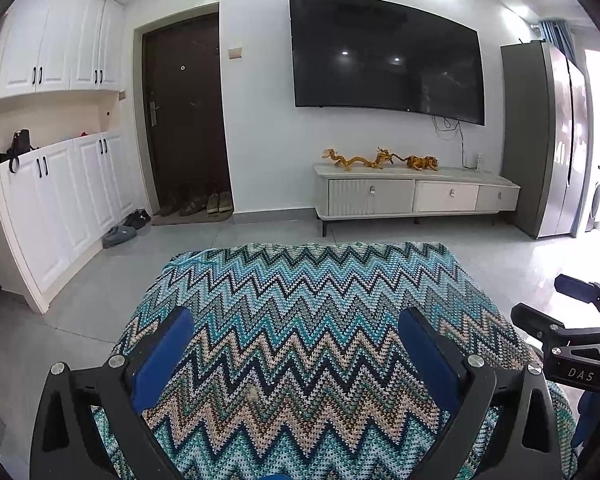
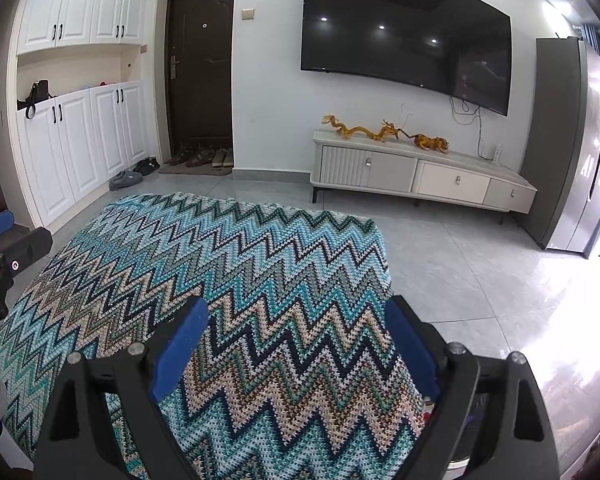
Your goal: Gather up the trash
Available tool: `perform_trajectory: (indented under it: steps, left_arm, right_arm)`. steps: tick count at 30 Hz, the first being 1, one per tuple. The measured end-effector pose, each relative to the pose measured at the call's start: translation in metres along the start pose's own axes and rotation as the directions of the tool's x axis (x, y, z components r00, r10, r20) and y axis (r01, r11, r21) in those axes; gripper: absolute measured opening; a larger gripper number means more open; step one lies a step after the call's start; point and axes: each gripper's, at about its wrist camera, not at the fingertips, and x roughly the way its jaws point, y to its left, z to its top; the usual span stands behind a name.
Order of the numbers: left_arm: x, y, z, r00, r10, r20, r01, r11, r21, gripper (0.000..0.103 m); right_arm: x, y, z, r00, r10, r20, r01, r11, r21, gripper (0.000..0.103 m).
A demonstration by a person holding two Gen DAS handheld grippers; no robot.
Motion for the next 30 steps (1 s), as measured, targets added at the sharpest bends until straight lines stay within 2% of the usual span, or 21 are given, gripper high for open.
perform_trajectory:
  steps: [15,30]
  left_arm:
    - [-0.037,-0.022,0.003,0.997,-0.047,0.058,0.046,0.999,0.03,0.103]
    - [-0.036,-0.04,0.017,0.997,-0.036,0.063,0.033,0.998,0.046,0.103]
  right_arm:
    - [-0.045,-0.012,-0.001,0.995,-0.063,0.075,0.06,0.998,0.037,0.09]
    - [-0.046,-0.029,0.01,0.988,-0.091,0.126,0.089,0.996,0.028,0.09]
